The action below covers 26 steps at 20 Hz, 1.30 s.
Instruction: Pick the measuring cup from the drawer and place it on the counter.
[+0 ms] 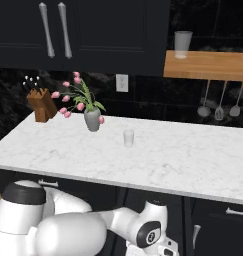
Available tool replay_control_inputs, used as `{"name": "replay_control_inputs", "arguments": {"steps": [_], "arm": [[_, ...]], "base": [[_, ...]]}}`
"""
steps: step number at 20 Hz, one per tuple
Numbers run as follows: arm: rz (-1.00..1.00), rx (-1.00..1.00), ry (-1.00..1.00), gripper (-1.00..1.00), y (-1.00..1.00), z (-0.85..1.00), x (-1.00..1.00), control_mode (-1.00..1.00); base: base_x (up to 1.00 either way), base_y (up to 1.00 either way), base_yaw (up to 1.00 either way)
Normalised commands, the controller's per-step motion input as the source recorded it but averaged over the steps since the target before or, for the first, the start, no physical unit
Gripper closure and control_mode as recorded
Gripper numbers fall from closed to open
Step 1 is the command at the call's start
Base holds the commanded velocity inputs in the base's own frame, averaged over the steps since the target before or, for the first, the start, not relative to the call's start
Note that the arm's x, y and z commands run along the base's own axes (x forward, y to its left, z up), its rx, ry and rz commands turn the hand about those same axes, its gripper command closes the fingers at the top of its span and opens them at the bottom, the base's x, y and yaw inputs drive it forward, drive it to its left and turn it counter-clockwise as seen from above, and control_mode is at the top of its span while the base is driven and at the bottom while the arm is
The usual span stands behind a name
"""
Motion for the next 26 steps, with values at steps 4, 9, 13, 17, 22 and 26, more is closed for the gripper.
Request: {"name": "replay_control_inputs", "arguments": {"steps": [4,9,13,17,22,26], "arm": [[0.0,0.07,0.0,-1.0,-0.01,0.4,0.42,-1.0],[0.06,0.11,0.0,-1.0,0.0,0.54,0.67,-1.0],[0.16,0.05,-0.04,-1.0,-0.04,0.14,0.76,-1.0],[0.19,0.05,-0.17,-1.0,-0.09,0.0,0.47,-1.0],[0.21,0.03,-0.22,-1.0,-0.44,-0.01,0.04,-1.0],[0.21,0.05,-0.23,-1.0,-0.26,0.0,0.0,-1.0]], "base": [[0.0,0.0,0.0],[0.0,0.0,0.0],[0.0,0.0,0.0],[0.0,0.0,0.0],[0.0,0.0,0.0],[0.0,0.0,0.0]]}}
